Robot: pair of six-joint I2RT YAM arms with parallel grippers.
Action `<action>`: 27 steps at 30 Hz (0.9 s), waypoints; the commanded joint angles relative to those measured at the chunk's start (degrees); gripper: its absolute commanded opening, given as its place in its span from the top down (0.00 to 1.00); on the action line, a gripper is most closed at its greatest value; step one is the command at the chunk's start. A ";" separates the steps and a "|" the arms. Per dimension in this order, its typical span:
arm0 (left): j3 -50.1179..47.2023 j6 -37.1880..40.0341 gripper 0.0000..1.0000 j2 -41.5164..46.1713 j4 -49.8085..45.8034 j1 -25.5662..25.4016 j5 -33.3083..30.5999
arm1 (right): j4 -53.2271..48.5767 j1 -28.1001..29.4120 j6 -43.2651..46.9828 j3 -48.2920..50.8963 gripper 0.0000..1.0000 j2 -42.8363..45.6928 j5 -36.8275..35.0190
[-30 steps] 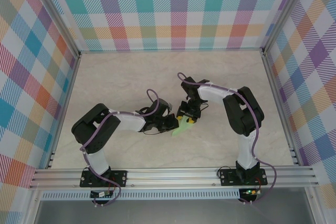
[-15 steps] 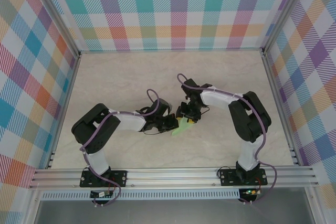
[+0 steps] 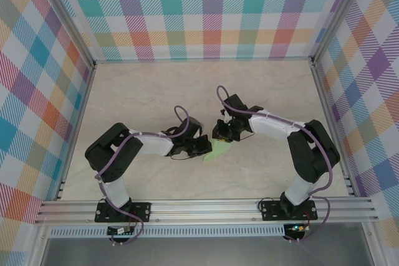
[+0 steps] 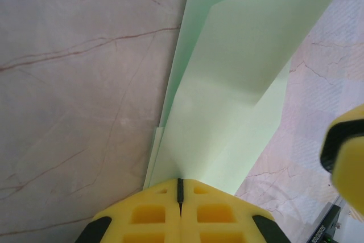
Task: Fold a paper plane with a square sheet of paper (pick it up from the middle)
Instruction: Fourth fold the wing at the center of the table.
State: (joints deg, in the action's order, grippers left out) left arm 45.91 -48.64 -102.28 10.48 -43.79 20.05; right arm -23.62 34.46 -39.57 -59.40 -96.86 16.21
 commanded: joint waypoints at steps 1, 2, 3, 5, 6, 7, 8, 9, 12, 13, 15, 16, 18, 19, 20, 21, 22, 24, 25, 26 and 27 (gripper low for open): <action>-1.82 -0.38 0.97 -3.27 -9.54 0.04 -5.20 | 5.26 -0.18 1.21 1.56 0.84 -0.90 2.37; -1.88 -0.48 0.97 -3.47 -9.44 0.02 -5.19 | 6.07 -0.18 1.29 2.03 0.85 -1.09 2.63; -1.91 -0.57 0.97 -3.56 -9.40 -0.04 -5.11 | 6.34 -0.25 1.58 2.25 0.85 -1.35 2.89; -1.86 -0.80 0.97 -3.80 -9.43 0.09 -5.11 | 7.55 -0.34 2.20 3.17 0.87 -2.02 3.75; -1.79 -0.82 0.97 -3.93 -9.59 0.00 -5.12 | 8.13 -0.43 2.43 3.56 0.87 -2.23 4.25; -1.68 -0.84 0.98 -3.98 -9.68 0.02 -5.13 | 8.76 -0.53 2.74 4.20 0.87 -2.37 4.72; -1.66 -0.91 0.98 -4.01 -9.77 0.00 -5.12 | 9.52 -0.61 3.09 4.82 0.87 -2.50 5.03; -1.62 -0.93 0.98 -4.06 -9.76 0.04 -5.06 | 10.16 -0.62 3.40 5.33 0.87 -2.47 5.44; -1.53 -0.95 0.99 -4.06 -10.01 0.02 -5.11 | 11.83 -0.97 4.28 6.65 0.87 -2.98 6.75; -1.55 -1.00 0.99 -4.02 -10.02 0.01 -5.05 | 11.85 -1.04 4.45 6.74 0.87 -3.44 7.01; -1.60 -0.94 0.99 -3.98 -10.04 -0.03 -5.03 | 11.89 -1.06 4.85 6.75 0.88 -4.30 7.43; -1.60 -0.99 0.99 -3.98 -10.12 0.04 -5.02 | 11.93 -1.18 5.05 6.83 0.88 -4.68 7.44; -1.55 -0.95 0.99 -3.94 -10.11 0.00 -5.02 | 11.74 -1.28 5.29 6.75 0.88 -5.46 7.22; -1.63 -0.98 0.99 -3.97 -10.16 0.00 -5.02 | 11.65 -1.45 5.37 6.62 0.88 -5.86 7.09; -1.68 -0.93 0.99 -3.98 -10.27 -0.03 -4.92 | 11.54 -1.65 5.30 6.58 0.88 -6.29 7.01; -1.67 -0.96 0.99 -4.03 -10.34 0.02 -4.85 | 11.38 -1.80 5.37 6.53 0.88 -6.56 6.78; -1.60 -0.98 1.00 -4.07 -10.45 0.07 -4.76 | 11.16 -2.00 5.32 6.40 0.88 -6.93 6.65; -1.56 -0.93 1.00 -4.06 -10.86 0.06 -4.67 | 10.89 -2.35 5.43 6.23 0.88 -7.64 6.39; -1.54 -0.85 1.00 -4.04 -11.29 0.04 -4.76 | 10.67 -2.54 5.45 5.95 0.89 -8.12 6.45; -1.43 -0.76 1.00 -4.07 -11.69 0.03 -4.76 | 10.40 -2.91 5.37 5.72 0.91 -8.77 6.72; -1.40 -0.67 1.00 -4.13 -11.95 0.06 -4.60 | 10.16 -3.19 5.23 5.46 0.91 -9.17 6.73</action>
State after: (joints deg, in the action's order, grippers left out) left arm 46.17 -49.34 -102.45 9.91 -43.79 20.10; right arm -12.86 31.92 -35.31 -53.28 -103.35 23.70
